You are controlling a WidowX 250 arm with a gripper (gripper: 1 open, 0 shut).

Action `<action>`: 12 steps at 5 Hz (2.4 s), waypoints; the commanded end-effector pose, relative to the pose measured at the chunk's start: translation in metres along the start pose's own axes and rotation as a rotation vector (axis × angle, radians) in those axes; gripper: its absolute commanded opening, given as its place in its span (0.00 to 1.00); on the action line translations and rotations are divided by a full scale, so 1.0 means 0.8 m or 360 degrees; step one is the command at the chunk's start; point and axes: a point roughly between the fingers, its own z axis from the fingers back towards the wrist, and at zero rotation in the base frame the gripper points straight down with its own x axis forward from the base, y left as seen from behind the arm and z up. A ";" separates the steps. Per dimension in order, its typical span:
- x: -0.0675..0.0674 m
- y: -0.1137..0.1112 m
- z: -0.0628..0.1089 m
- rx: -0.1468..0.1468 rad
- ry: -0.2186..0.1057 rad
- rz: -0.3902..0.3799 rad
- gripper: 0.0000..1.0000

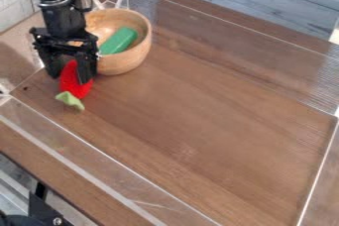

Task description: Move the red object to the left side of the table

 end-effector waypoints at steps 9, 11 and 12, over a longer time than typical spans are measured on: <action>0.029 -0.024 -0.002 -0.0019 -0.0093 0.0324 0.00; 0.021 -0.008 -0.007 -0.0029 -0.0097 0.0414 1.00; 0.015 0.004 -0.003 -0.0036 -0.0102 0.0491 0.00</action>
